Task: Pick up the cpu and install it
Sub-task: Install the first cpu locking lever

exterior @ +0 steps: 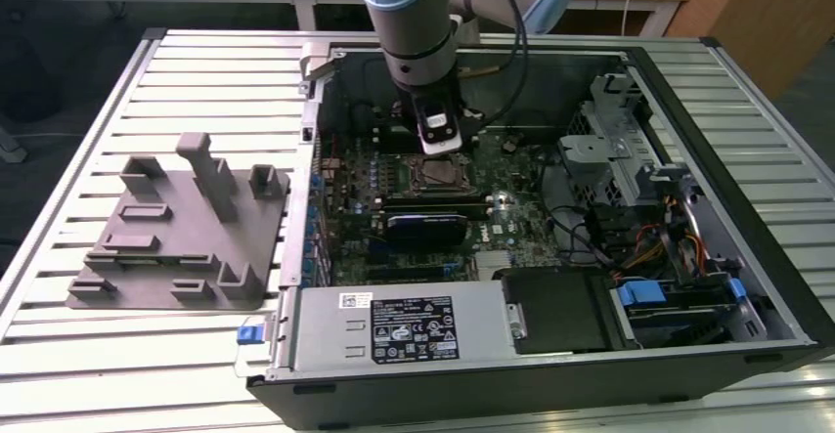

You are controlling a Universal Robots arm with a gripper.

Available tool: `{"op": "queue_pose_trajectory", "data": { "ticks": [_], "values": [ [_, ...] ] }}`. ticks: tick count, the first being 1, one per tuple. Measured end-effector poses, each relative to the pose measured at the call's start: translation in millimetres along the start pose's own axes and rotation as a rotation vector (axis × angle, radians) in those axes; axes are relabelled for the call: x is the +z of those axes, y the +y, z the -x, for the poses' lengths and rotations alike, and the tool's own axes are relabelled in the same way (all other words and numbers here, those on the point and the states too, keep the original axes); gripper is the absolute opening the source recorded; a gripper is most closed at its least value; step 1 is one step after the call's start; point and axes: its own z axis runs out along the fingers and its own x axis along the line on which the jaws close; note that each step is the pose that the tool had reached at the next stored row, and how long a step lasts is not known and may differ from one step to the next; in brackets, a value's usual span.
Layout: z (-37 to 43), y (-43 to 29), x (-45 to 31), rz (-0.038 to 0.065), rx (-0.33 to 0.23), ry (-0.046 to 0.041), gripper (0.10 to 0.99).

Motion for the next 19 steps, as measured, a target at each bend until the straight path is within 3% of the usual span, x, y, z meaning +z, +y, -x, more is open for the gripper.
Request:
{"op": "queue_pose_trajectory", "data": {
  "ticks": [5,19],
  "values": [
    [-0.1,0.0,0.1,0.009,0.003,0.0037,0.106],
    [1.6,2.7,-9.8,0.008,0.002,0.0032,0.106]
  ]
}}
